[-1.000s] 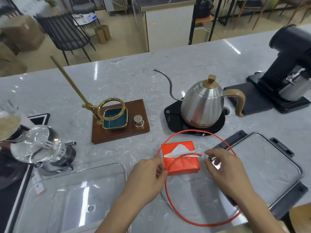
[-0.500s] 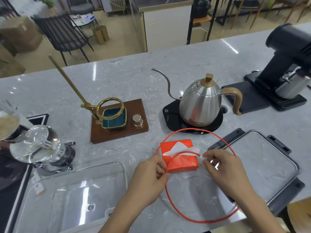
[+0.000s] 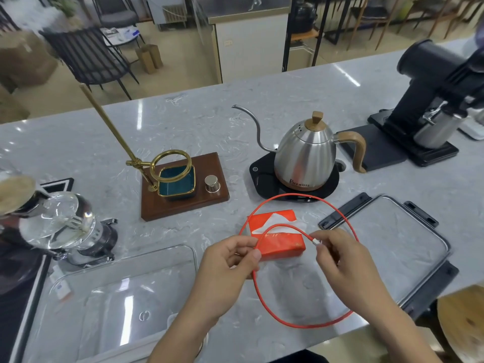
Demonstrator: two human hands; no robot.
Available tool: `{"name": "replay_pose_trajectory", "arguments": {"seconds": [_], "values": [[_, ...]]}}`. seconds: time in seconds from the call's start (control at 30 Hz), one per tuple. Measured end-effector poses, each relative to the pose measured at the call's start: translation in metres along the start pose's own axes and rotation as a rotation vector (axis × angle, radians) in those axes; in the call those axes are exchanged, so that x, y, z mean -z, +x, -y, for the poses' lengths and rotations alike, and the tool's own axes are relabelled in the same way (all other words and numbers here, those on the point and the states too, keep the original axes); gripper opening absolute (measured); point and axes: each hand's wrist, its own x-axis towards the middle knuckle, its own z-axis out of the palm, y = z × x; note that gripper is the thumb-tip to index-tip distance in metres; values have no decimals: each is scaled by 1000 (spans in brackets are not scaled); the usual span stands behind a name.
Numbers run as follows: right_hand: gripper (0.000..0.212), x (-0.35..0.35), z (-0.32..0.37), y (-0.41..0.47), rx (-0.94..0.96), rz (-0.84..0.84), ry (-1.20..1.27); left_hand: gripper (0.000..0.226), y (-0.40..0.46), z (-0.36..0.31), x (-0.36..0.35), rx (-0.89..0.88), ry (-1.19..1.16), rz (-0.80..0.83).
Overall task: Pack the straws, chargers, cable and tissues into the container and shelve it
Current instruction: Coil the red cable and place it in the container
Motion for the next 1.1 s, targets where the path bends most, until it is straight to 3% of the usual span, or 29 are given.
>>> {"name": "replay_pose_trajectory", "arguments": {"seconds": [0.17, 0.27, 0.37, 0.57, 0.7, 0.83, 1.1], "values": [[16, 1, 11, -1, -18, -95, 54, 36, -6, -5, 5, -48, -27, 134], [27, 1, 16, -1, -38, -160, 70, 53, -12, -5, 7, -14, -56, 257], [27, -1, 19, -3, -43, -193, 70, 52, -17, -3, 4, 14, -100, 320], [15, -1, 19, -10, 60, -162, 43, 27, -20, -7, -3, -7, -200, 206], [15, 2, 21, -18, 158, -73, 58, 33, -18, -11, -6, -39, -268, 127], [28, 4, 24, -22, 205, -27, 53, 37, -16, -12, -7, -20, -256, 93], [45, 7, 28, -25, 235, 59, 27, 25, -10, -13, -6, -36, -281, 32]]}}
